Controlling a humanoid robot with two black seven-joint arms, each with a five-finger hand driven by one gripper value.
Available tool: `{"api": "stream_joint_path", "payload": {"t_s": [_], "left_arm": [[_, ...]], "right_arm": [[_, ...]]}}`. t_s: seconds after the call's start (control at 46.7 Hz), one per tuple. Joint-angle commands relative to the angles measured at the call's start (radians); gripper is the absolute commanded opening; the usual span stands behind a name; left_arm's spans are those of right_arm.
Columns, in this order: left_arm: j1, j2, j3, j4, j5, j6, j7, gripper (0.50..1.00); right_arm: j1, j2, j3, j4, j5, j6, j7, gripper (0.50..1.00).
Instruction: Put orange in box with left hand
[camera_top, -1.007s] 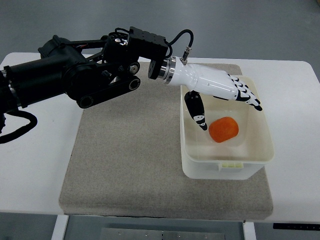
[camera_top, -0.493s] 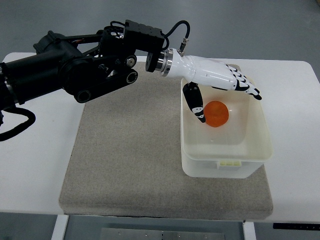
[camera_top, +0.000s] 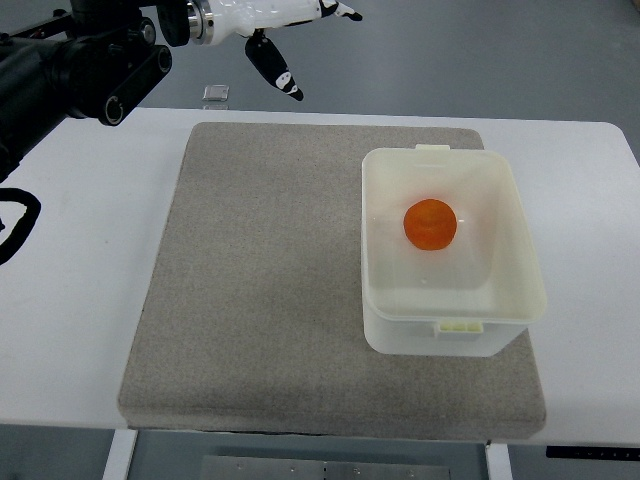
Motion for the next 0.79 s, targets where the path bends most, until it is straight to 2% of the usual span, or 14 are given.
{"api": "stream_joint_path", "payload": {"t_s": [0.0,0.193,0.214,0.386,0.45,0.493,0.643,0.771], "left_arm": [[0.006,0.000,0.011,0.089,-0.052,0.007,0.000,0.984],[0.049,-0.005,0.012,0.251,-0.197,0.013,0.000,0.971],[0.050,-0.006,0.012,0.261,-0.217,0.017,0.018,0.971],[0.116,-0.015,0.012,0.274,-0.405,0.082,0.347,0.958],[0.127,-0.015,0.009,0.274,-0.480,0.095,0.414,0.951],[0.132,-0.015,0.008,0.273,-0.523,0.096,0.425,0.939],[0.165,-0.019,-0.004,0.259,-0.703,0.099,0.417,0.941],[0.178,-0.022,0.002,0.251,-0.942,0.098,0.361,0.943]], "right_arm": [[0.000,0.000,0.000,0.001,0.000,0.000,0.000,0.926],[0.000,0.000,0.000,0.001,0.000,0.000,0.000,0.926],[0.000,0.000,0.000,-0.001,0.000,0.000,0.000,0.926],[0.000,0.000,0.000,0.001,0.000,0.000,0.000,0.926],[0.000,0.000,0.000,0.001,0.000,0.000,0.000,0.926],[0.000,0.000,0.000,0.001,0.000,0.000,0.000,0.926],[0.000,0.000,0.000,-0.001,0.000,0.000,0.000,0.926],[0.000,0.000,0.000,-0.001,0.000,0.000,0.000,0.926]]}}
